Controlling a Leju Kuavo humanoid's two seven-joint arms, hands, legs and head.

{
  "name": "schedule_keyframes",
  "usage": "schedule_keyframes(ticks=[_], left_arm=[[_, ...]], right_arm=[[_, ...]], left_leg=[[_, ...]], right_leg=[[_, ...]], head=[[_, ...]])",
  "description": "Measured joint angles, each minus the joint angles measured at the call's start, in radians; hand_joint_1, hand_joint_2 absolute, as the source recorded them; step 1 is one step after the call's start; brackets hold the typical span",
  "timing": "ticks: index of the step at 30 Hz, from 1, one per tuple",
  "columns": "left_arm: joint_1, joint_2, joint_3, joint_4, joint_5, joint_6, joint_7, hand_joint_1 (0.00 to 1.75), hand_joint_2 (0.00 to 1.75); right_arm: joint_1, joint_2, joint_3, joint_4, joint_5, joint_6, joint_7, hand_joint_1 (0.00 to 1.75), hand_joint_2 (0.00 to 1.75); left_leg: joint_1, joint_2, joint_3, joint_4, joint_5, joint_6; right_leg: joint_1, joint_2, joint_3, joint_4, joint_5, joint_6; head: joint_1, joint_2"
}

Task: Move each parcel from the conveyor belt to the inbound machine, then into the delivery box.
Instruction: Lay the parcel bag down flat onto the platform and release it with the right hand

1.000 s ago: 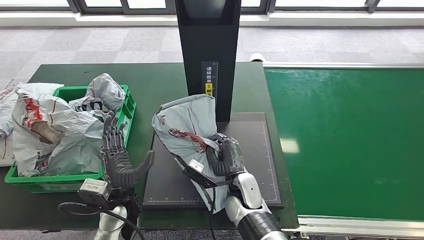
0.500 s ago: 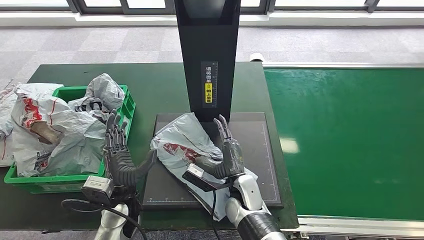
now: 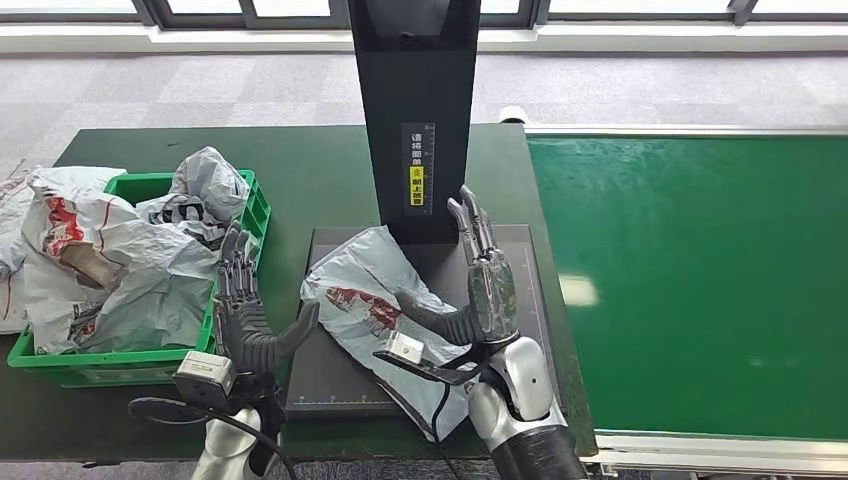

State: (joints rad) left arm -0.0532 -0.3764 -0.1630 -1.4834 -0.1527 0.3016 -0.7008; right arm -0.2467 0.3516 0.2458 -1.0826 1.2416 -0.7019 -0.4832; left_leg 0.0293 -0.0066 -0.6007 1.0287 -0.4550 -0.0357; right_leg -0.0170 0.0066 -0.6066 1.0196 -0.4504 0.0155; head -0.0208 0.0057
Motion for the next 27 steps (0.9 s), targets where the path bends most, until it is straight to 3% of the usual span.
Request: schedule_keyframes(ticks=[7,11,17,23,27], left_arm=[[-0.007,0.001,-0.053,0.004,-0.036,0.033,0.000,0.00,1.75],[-0.012,0.001,-0.066,0.008,-0.044,0.033,0.000,0.00,1.75],[-0.089,-0.002,-0.088,0.145,-0.198,0.084,0.003,0.00,1.75],[-0.297,-0.006,-0.163,0.523,-0.303,0.134,0.120,0.00,1.75],[-0.365,-0.009,-0.219,0.694,-0.299,0.134,0.149,0.00,1.75]], right_arm=[[0.048,-0.013,-0.001,-0.295,0.003,-0.002,-0.025,0.00,0.00],[0.065,-0.017,-0.001,-0.367,-0.009,-0.002,-0.034,0.00,1.75],[0.113,-0.025,-0.037,-0.566,-0.178,-0.003,-0.137,0.00,1.75],[0.157,-0.031,-0.070,-0.743,-0.262,-0.001,-0.152,0.00,1.75],[0.163,-0.032,-0.076,-0.784,-0.272,0.000,-0.153,0.00,1.75]], left_leg=[[0.000,0.001,0.000,0.000,-0.001,0.000],[0.000,0.001,0.000,0.000,-0.001,0.000],[-0.001,0.001,0.001,0.000,0.000,0.000],[-0.001,0.002,0.000,0.000,0.001,0.001],[-0.001,0.005,0.001,0.001,0.001,0.001]], right_leg=[[0.000,0.001,-0.001,0.000,0.000,0.000],[0.000,0.001,-0.001,0.000,0.000,0.000],[-0.001,0.001,0.000,0.000,0.001,0.000],[-0.001,0.001,0.000,0.000,0.003,0.001],[-0.001,0.005,-0.001,0.000,0.005,0.000]], head=[[0.000,0.000],[0.000,0.000],[0.000,0.000],[0.000,0.000],[0.000,0.000]])
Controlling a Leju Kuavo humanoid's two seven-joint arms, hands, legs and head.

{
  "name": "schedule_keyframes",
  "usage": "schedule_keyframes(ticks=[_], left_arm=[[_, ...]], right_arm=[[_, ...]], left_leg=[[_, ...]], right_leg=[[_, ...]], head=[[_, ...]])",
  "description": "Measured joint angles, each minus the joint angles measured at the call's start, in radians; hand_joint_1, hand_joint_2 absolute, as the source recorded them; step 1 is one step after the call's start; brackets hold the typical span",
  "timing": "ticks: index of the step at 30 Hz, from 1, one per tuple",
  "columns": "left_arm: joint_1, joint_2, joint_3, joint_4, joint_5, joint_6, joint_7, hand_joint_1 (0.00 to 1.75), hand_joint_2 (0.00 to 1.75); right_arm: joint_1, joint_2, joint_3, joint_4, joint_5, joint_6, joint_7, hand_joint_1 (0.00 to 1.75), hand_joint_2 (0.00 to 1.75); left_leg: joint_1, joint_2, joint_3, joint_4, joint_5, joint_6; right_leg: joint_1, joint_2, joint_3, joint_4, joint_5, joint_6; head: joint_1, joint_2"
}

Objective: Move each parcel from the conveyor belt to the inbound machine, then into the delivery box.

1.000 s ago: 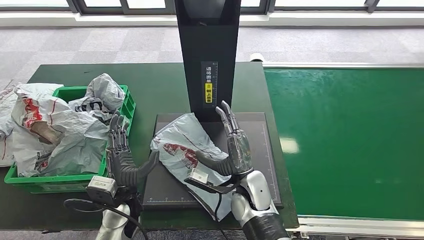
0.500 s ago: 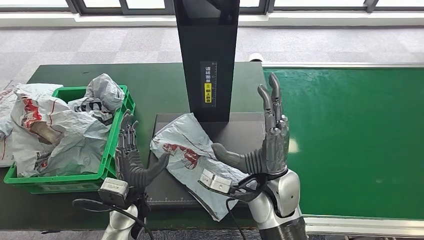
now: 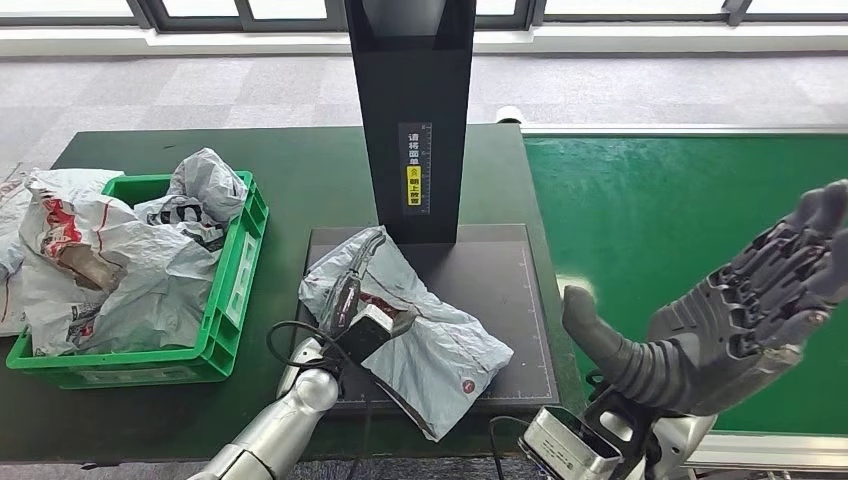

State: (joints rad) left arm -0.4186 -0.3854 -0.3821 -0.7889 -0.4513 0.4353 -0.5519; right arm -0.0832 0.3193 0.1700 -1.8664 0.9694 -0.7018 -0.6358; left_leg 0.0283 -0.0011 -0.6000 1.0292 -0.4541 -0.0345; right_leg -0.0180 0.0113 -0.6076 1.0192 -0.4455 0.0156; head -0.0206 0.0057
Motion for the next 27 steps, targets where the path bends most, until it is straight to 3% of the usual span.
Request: schedule_keyframes(ticks=[4,10,11,14,15,22,27], left_arm=[[-0.038,-0.001,-0.025,0.099,-0.001,0.000,0.023,0.00,1.75],[-0.085,-0.003,-0.151,0.238,-0.045,-0.028,0.153,0.00,1.75],[-0.091,-0.003,-0.178,0.253,-0.049,-0.030,0.171,0.11,1.75],[-0.113,-0.003,-0.254,0.293,-0.060,-0.029,0.226,1.41,1.75],[-0.122,-0.003,-0.279,0.306,-0.072,-0.029,0.250,1.73,1.75],[-0.178,-0.004,-0.462,0.370,-0.242,0.007,0.505,1.75,1.75],[-0.201,-0.005,-0.527,0.395,-0.281,0.019,0.561,1.75,1.75]], right_arm=[[0.002,0.000,-0.005,-0.013,-0.019,0.002,-0.004,0.00,1.75],[0.002,0.000,-0.018,-0.002,-0.060,0.003,-0.011,0.00,1.75],[0.002,0.000,-0.018,0.000,-0.060,0.003,-0.008,0.00,1.75],[0.002,0.000,-0.019,0.006,-0.060,0.004,0.003,0.00,1.75],[0.001,0.000,-0.020,0.007,-0.061,0.004,0.005,0.00,1.75],[0.001,0.000,-0.021,0.011,-0.058,0.004,0.014,0.00,1.75],[0.002,0.000,-0.023,0.013,-0.057,0.004,0.016,0.00,1.75]], left_leg=[[0.000,-0.001,0.000,0.000,0.000,0.000],[0.000,-0.001,-0.001,0.000,0.000,0.000],[0.000,-0.002,-0.001,0.000,0.000,0.000],[0.000,-0.004,0.000,0.000,0.000,0.000],[0.000,-0.005,0.000,0.000,0.000,0.001],[0.000,-0.011,0.002,0.000,-0.001,0.003],[0.000,-0.009,0.007,0.000,-0.007,0.004]], right_leg=[[0.000,0.000,0.000,0.000,0.000,0.000],[0.000,-0.001,0.000,0.000,0.000,0.000],[0.000,-0.001,0.001,0.000,0.000,0.000],[0.000,-0.004,0.003,0.000,-0.001,0.001],[0.000,-0.006,0.004,0.000,-0.002,0.001],[0.000,-0.010,0.014,-0.001,-0.005,0.003],[0.000,-0.009,0.021,-0.001,-0.006,0.002]], head=[[0.000,0.000],[0.000,0.000],[0.000,0.000],[0.000,0.000],[0.000,0.000],[0.000,0.000],[0.000,0.000]])
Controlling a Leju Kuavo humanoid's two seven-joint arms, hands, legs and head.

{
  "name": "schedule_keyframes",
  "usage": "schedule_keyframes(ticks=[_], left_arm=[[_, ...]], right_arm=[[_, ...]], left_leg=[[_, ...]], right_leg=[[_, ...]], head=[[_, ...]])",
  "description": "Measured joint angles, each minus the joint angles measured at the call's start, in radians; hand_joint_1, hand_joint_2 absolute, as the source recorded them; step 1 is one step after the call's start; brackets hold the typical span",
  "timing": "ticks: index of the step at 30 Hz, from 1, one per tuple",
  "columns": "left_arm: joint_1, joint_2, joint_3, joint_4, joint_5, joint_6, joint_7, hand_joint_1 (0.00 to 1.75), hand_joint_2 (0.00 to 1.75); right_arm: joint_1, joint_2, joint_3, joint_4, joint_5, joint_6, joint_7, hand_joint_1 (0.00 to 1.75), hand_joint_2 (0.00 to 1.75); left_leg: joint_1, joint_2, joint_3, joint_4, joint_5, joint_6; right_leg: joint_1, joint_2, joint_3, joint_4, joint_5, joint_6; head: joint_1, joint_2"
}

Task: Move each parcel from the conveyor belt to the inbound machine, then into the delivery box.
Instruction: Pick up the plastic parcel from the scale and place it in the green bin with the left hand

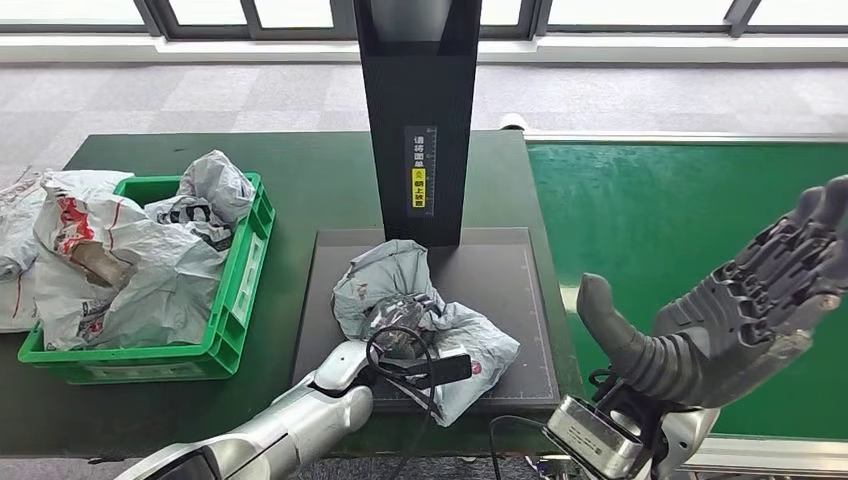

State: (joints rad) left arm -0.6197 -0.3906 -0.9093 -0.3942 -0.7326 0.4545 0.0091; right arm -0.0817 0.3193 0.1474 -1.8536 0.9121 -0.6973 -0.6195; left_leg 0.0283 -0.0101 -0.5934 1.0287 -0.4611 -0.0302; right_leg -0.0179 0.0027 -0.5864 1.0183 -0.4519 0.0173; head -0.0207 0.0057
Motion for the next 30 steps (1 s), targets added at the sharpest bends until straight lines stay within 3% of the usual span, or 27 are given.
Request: schedule_keyframes(ticks=[3,7,9,12,15,18,23,30], left_arm=[[-0.009,0.000,-0.018,0.009,-0.016,0.020,0.017,1.75,1.75],[0.023,0.004,-0.006,-0.040,-0.219,0.180,0.102,1.75,1.75],[0.090,0.018,0.087,-0.163,-0.493,0.230,0.082,1.75,1.75],[0.191,0.029,0.308,-0.382,-0.815,0.243,-0.012,1.75,1.75],[0.250,0.041,0.480,-0.615,-0.841,0.245,-0.036,1.75,1.75],[0.284,0.059,0.592,-0.790,-0.836,0.245,-0.036,1.75,1.75],[0.324,0.077,0.671,-0.951,-0.836,0.245,-0.036,1.75,1.75],[0.320,0.092,0.832,-1.228,-0.835,0.246,-0.138,1.75,1.75]], right_arm=[[0.000,0.000,-0.001,0.000,0.002,0.000,0.002,0.00,1.75],[0.002,0.000,-0.002,0.000,0.028,0.000,0.024,0.00,1.75],[0.007,0.000,-0.003,0.000,0.044,0.000,0.040,0.00,1.75],[0.011,0.000,-0.006,0.000,0.051,0.000,0.045,0.00,1.75],[0.012,0.000,-0.013,0.002,0.049,0.000,0.035,0.00,1.75],[0.014,0.000,-0.022,0.005,0.046,0.000,0.032,0.00,1.75],[0.014,0.000,-0.024,0.008,0.044,0.000,0.030,0.00,1.75],[0.017,0.000,-0.041,0.020,0.017,0.000,0.002,0.00,1.75]], left_leg=[[0.000,0.001,0.003,0.000,0.003,-0.003],[0.000,0.004,0.010,0.000,0.004,-0.004],[0.000,0.005,0.009,0.000,0.004,-0.005],[0.000,0.005,0.001,0.000,0.006,-0.004],[0.000,0.007,-0.002,0.000,0.006,-0.004],[0.001,0.007,-0.003,0.000,0.006,-0.005],[0.001,0.004,-0.006,0.000,0.007,-0.004],[0.001,0.003,-0.007,0.000,0.008,-0.004]], right_leg=[[0.000,0.001,0.001,0.000,0.000,0.000],[0.000,0.005,-0.001,0.001,0.001,-0.001],[0.000,0.007,-0.004,0.001,0.001,-0.001],[0.000,0.006,-0.011,0.001,0.002,-0.001],[0.000,0.008,-0.015,0.002,0.004,-0.001],[0.000,0.008,-0.016,0.002,0.004,-0.001],[0.001,0.004,-0.017,0.002,0.004,-0.001],[0.001,0.004,-0.018,0.002,0.004,-0.001]], head=[[0.000,0.000],[0.000,0.000],[0.000,0.000],[0.000,0.000],[0.000,0.000],[0.000,0.000],[0.000,0.000],[0.000,0.000]])
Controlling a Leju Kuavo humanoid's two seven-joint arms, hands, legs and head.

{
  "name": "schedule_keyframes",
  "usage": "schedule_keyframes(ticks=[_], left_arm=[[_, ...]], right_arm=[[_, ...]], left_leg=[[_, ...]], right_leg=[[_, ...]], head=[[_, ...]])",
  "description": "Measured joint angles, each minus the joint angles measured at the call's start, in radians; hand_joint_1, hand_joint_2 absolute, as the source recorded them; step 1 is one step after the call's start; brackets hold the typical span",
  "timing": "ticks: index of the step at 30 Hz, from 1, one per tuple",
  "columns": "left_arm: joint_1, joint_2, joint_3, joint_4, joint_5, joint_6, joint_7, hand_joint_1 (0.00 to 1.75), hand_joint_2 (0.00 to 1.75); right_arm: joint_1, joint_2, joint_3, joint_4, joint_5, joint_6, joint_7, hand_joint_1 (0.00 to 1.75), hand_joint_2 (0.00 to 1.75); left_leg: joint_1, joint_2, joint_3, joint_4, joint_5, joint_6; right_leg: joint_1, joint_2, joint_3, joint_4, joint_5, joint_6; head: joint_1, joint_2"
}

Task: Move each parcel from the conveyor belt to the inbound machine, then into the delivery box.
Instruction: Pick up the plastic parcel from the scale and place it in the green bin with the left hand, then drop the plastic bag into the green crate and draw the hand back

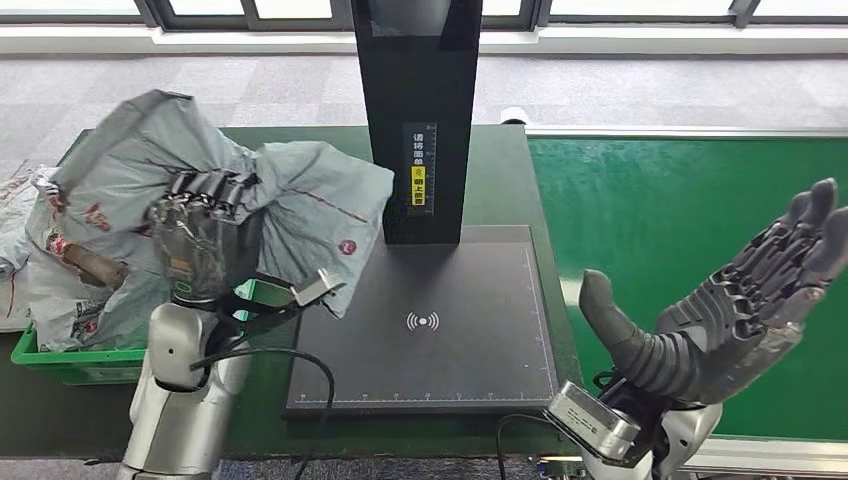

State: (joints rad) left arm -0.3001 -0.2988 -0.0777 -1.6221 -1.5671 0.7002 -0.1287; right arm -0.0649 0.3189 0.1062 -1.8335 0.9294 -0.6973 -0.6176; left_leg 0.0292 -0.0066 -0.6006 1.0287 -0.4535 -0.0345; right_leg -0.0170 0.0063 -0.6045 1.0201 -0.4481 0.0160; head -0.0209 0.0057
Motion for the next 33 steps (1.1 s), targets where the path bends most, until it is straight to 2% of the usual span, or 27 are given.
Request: schedule_keyframes(ticks=[3,6,10,13,17,23,26,29,33], left_arm=[[-0.029,0.003,0.093,-0.034,0.008,0.000,-0.002,1.75,1.75],[-0.083,0.019,0.198,0.016,0.014,-0.001,0.017,1.75,1.75],[-0.174,0.084,0.333,0.193,0.002,-0.002,0.145,1.75,1.75],[-0.220,0.145,0.371,0.306,-0.002,-0.003,0.231,1.75,1.75],[-0.249,0.193,0.385,0.390,-0.002,-0.003,0.255,1.75,1.75],[-0.276,0.233,0.387,0.479,-0.003,-0.003,0.314,1.75,1.75],[-0.352,0.267,0.358,0.647,-0.003,-0.013,0.431,1.75,1.75],[-0.426,0.305,0.276,0.858,-0.003,-0.073,0.544,1.75,1.75],[-0.472,0.322,0.197,1.041,-0.003,-0.204,0.565,1.75,1.75]], right_arm=[[0.004,0.000,-0.008,0.008,-0.007,0.000,-0.007,0.00,1.75],[0.010,0.000,-0.010,0.012,0.003,0.000,0.003,0.00,1.75],[0.020,0.000,-0.010,0.013,0.022,0.000,0.021,0.00,1.75],[0.025,0.000,-0.010,0.013,0.034,0.000,0.030,0.00,1.75],[0.026,0.000,-0.010,0.013,0.037,0.000,0.032,0.00,1.75],[0.028,0.000,-0.010,0.013,0.037,0.000,0.038,0.00,1.75],[0.033,0.000,-0.010,0.013,0.037,0.000,0.044,0.00,1.75],[0.035,0.000,-0.010,0.013,0.038,0.000,0.044,0.00,1.75],[0.036,0.000,-0.010,0.014,0.027,0.000,0.027,0.00,1.75]], left_leg=[[0.000,0.000,0.000,0.000,0.000,0.000],[0.000,0.000,0.000,0.000,0.001,-0.001],[0.001,0.002,0.001,0.000,0.003,-0.003],[0.002,0.002,0.000,0.000,0.004,-0.004],[0.002,0.000,-0.001,0.000,0.005,-0.004],[0.002,0.001,-0.001,0.000,0.005,-0.004],[0.002,0.001,-0.001,0.000,0.005,-0.004],[0.003,0.001,-0.002,0.000,0.007,-0.006],[0.003,0.004,-0.002,0.000,0.007,-0.006]], right_leg=[[0.000,0.000,0.000,0.000,0.000,0.000],[0.000,0.000,-0.001,0.000,0.000,-0.001],[0.001,0.002,-0.002,0.000,0.003,-0.004],[0.002,0.003,-0.003,0.000,0.004,-0.005],[0.002,0.001,-0.003,0.000,0.004,-0.005],[0.002,0.001,-0.004,0.000,0.004,-0.004],[0.003,0.000,-0.005,0.000,0.004,-0.005],[0.003,0.001,-0.005,0.000,0.006,-0.006],[0.003,0.004,-0.006,0.000,0.007,-0.006]], head=[[0.000,0.000],[0.000,0.000],[0.000,0.000],[0.000,0.000],[0.000,0.000],[0.000,0.000],[0.000,0.000],[0.000,0.000],[0.000,0.000]])
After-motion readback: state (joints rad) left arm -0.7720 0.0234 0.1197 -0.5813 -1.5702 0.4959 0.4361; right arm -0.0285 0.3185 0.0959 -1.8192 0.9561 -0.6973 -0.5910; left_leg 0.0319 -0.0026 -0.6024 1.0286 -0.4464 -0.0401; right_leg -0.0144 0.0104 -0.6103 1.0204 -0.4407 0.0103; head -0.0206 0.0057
